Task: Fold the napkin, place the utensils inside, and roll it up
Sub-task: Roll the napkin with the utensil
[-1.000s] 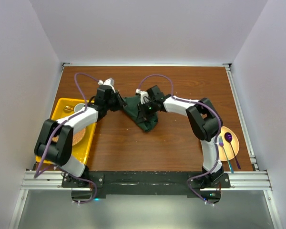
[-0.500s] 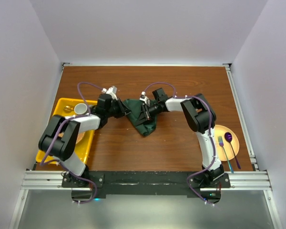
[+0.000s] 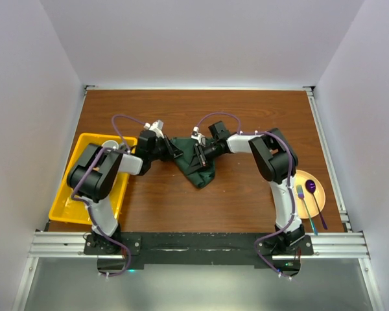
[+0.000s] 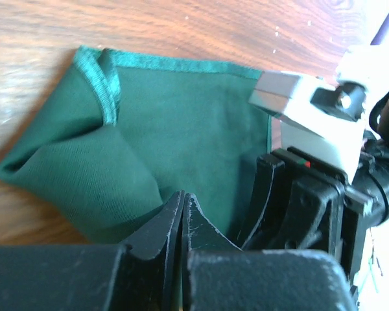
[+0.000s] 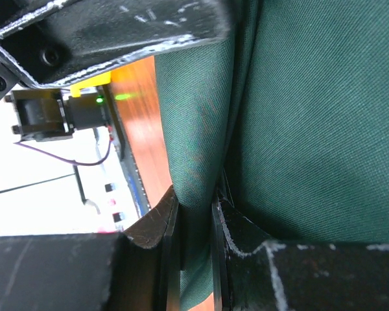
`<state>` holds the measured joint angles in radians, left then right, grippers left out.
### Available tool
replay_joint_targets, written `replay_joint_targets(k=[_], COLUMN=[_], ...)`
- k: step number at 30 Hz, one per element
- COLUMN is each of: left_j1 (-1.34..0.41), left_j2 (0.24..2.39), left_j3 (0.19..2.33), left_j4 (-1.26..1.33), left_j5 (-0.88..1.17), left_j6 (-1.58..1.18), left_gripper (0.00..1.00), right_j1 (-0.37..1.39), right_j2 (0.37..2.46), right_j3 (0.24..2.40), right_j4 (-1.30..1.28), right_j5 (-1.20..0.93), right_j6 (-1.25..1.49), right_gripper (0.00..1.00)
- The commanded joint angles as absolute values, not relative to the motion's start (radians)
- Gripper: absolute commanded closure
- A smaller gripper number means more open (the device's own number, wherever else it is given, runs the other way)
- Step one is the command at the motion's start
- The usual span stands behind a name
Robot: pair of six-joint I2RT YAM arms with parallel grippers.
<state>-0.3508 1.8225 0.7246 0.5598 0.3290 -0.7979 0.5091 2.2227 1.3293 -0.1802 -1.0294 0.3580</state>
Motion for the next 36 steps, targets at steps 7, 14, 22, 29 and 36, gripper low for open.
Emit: replay_joint_targets(k=[7, 14, 22, 29, 36], left_j1=[-0.406, -0.419, -0.422, -0.422, -0.422], left_j2=[1.936, 1.95, 1.956, 1.963, 1.973], left_j3=[0.73, 0.733, 0.77, 0.776, 0.793], left_j4=[0.572, 0.54, 0.482, 0.462, 0.42], left_j5=[0.252, 0.229, 0.215, 0.215, 0.215], left_j6=[-0.807, -0.813, -0.798, -0.785, -0.772], left_gripper=[0.97, 0.98, 1.0, 1.0, 1.0], right_j1=[0.532, 0.578, 0.58, 0.581, 0.589], right_j2=[2.132, 2.01, 1.882, 1.836, 1.842], right_j3=[1.416, 1.471, 1.339, 1.2, 1.147], right_j4=[-0.585, -0.683, -0.666, -0.6, -0.549], right_j5=[-0.539, -0.381, -0.284, -0.187, -0.104], right_j6=[0.111, 0.095, 0.094, 0.11, 0.144], right_gripper=[0.63, 0.44, 0.43, 0.57, 0.69])
